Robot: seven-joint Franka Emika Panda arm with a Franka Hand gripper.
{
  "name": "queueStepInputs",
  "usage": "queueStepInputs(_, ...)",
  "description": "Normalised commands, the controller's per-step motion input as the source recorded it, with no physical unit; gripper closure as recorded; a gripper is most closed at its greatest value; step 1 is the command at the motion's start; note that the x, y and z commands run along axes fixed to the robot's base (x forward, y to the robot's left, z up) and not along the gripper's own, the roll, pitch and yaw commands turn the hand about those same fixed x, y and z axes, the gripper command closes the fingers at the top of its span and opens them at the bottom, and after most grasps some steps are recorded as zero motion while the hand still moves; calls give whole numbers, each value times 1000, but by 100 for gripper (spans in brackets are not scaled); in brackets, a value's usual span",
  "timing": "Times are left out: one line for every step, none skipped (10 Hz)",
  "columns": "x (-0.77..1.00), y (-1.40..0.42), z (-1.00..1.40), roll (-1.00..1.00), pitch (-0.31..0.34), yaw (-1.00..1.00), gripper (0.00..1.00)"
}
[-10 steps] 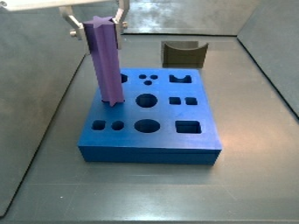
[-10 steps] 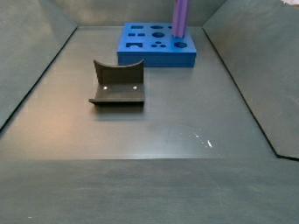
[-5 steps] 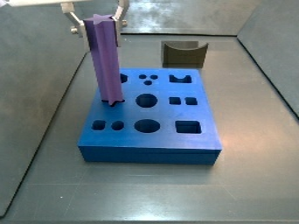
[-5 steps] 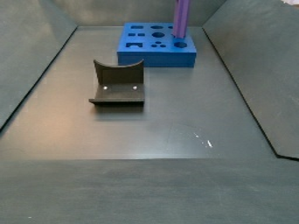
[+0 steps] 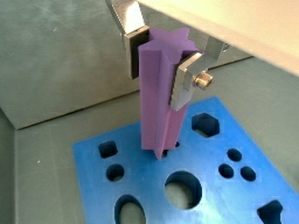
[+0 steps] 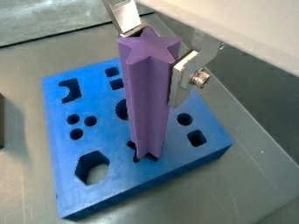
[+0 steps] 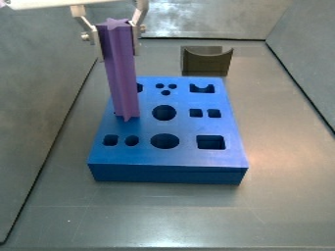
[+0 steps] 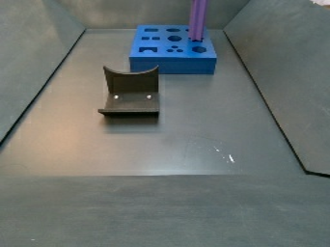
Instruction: Insert the star object.
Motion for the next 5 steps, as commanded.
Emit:
queueStepInputs(0,166,-211,0,37,0,100)
queueStepInputs(-91,174,-80,0,0,0,100)
queueStepInputs(-214,120,-17,-27,0,0,100)
queueStepInputs(-200,23,0,-46,-1,0,100)
queueStepInputs(-86,0,-3,-31,-10,43,100)
